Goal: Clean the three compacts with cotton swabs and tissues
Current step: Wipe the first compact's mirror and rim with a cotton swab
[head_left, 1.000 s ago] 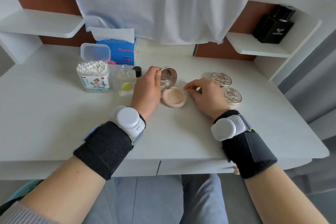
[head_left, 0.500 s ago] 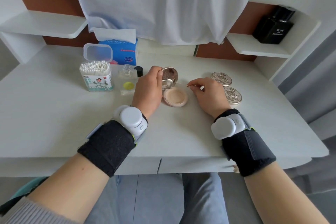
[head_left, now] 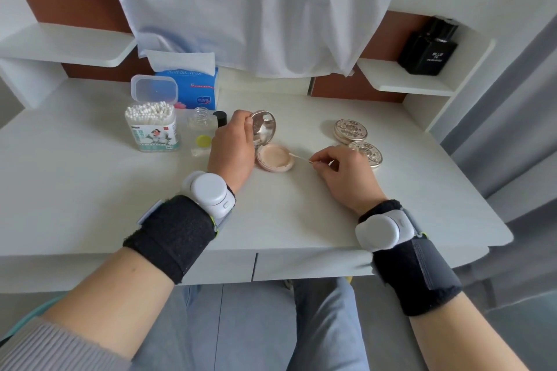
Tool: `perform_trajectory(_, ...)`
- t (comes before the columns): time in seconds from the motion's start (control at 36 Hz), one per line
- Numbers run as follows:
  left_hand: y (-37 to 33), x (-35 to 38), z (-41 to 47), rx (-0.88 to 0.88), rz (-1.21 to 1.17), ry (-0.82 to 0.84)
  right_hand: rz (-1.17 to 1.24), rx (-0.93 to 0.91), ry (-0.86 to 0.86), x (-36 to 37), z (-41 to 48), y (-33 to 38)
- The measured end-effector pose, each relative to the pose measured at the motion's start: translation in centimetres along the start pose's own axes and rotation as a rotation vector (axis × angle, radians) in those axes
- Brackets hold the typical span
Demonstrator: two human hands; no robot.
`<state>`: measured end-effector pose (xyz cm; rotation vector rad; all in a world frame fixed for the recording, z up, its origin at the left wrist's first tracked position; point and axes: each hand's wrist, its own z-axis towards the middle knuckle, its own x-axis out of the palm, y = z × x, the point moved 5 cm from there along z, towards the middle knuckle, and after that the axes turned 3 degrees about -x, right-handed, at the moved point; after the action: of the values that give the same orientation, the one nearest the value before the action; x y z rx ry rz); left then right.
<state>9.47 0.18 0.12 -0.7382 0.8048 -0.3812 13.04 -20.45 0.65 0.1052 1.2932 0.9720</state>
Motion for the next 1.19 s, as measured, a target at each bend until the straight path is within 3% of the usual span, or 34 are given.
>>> perform_trajectory(0.31,-0.1,0.0,-0.2,-0.007,0.029,0.0,-0.044,-0.014,0.021,0.2,-0.1,-0.1)
perform_trajectory(0.56,0.1,0.2,-0.1,0.015,0.029,-0.002,-0.081,0.057,-0.104,0.1,0.9,-0.6)
perform_trajectory(0.72,-0.1,0.1,-0.1,0.019,0.046,0.005,-0.048,0.016,0.019,0.6,0.5,-0.1)
perform_trajectory(0.89,-0.1,0.2,-0.1,0.019,0.041,0.022,-0.042,0.06,-0.075,0.2,0.8,-0.4)
perform_trajectory(1.03,-0.3,0.0,-0.2,0.009,0.032,0.012,-0.048,0.026,-0.013,0.6,0.5,-0.1)
perform_trajectory(1.19,-0.2,-0.3,-0.5,-0.049,0.001,-0.006,-0.002,0.095,-0.114,-0.1,0.5,-0.6)
